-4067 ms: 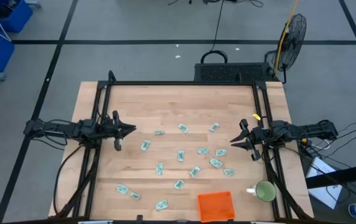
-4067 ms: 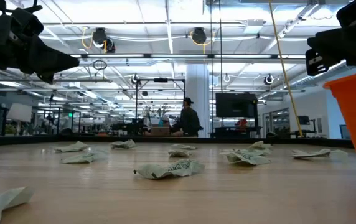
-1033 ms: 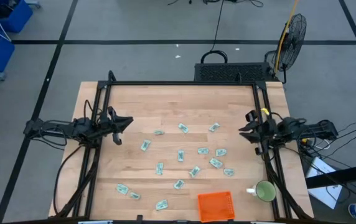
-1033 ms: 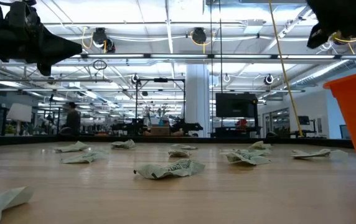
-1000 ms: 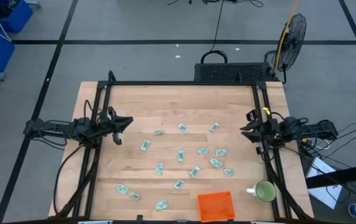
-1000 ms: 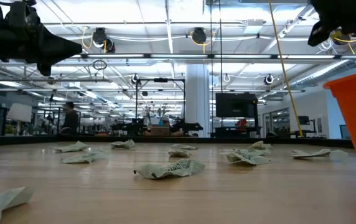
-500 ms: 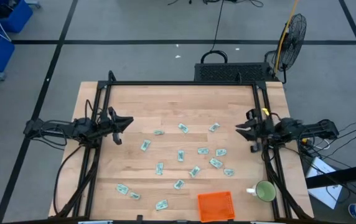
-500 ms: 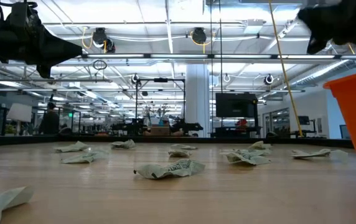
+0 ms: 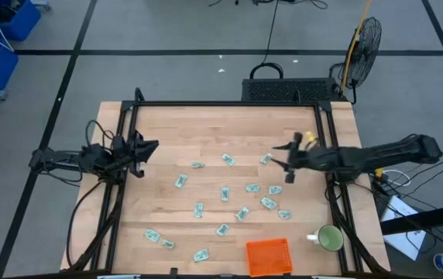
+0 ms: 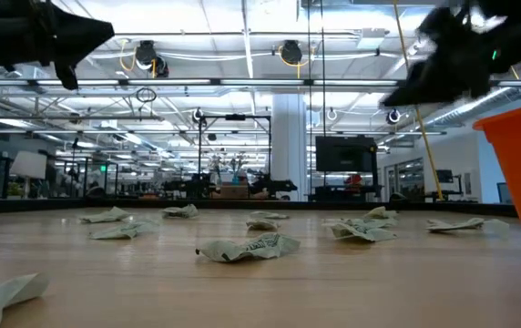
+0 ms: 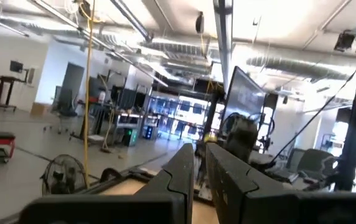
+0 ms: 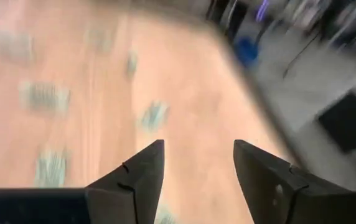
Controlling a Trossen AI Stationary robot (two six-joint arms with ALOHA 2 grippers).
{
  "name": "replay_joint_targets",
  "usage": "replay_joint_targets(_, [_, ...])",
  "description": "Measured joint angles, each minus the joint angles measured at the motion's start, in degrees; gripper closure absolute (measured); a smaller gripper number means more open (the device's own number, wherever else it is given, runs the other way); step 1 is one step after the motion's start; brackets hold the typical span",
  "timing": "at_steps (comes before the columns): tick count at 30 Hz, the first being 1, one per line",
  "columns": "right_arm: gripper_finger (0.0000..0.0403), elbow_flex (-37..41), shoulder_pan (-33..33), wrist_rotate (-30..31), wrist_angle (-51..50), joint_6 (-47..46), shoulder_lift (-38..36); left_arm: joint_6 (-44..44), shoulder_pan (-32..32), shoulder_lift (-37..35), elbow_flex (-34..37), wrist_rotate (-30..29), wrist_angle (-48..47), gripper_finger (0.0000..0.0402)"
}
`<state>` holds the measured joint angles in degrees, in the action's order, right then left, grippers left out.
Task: Pick and place Stevia / Truvia into bins
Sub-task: Put the stevia packet into the orange bin
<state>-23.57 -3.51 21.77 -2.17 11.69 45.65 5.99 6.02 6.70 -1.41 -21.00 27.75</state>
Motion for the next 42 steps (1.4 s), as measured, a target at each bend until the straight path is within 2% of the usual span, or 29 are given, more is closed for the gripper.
replay_joint_targets(4, [0.0215, -0.2, 3.9, -6.9, 0.9, -1.4, 11.9, 1.1, 0.0, 2.2, -1.9, -0.1, -4.7, 0.0353])
replay_joint_targets(7, [0.022, -0.1, 6.1, -8.5, 2.5, -1.6, 18.8, 2.0, 0.0, 5.5, -5.6, -1.0, -10.9, 0.0353])
replay_joint_targets(12, [0.0222, -0.2, 8.9, -8.8, 6.0, -1.3, 25.7, 0.2, 0.0, 13.6, -14.7, -2.0, -20.5, 0.0353])
replay_joint_targets(15, [0.0221, -0.2, 10.2, -11.1, 8.3, -0.4, 28.0, -0.7, 0.0, 18.5, -19.7, -2.4, -24.8, 0.0353])
replay_joint_targets(18, [0.0222, -0.2, 10.9, -11.8, 9.7, 0.1, 29.7, -1.2, 0.0, 23.0, -23.3, -3.1, -26.4, 0.0353])
replay_joint_targets(24, [0.025, -0.3, 12.2, -11.5, 9.9, 1.2, 32.2, 1.4, 0.0, 30.2, -25.3, -3.1, -26.4, 0.0353])
replay_joint_targets(31, [0.0335, -0.3, 12.4, -11.4, 10.5, 1.2, 32.9, 2.0, 0.1, 37.8, -25.3, 3.2, -28.7, 0.0353])
replay_joint_targets(35, [0.0393, -0.3, 12.4, -10.4, 10.6, 1.6, 32.5, 2.1, 0.2, 41.7, -25.3, 3.4, -27.8, 0.0353])
replay_joint_targets(42, [0.0401, -1.2, 10.0, -5.4, 9.9, 2.8, 29.4, 1.6, 0.2, 45.3, -25.3, 5.6, -28.0, 0.0352])
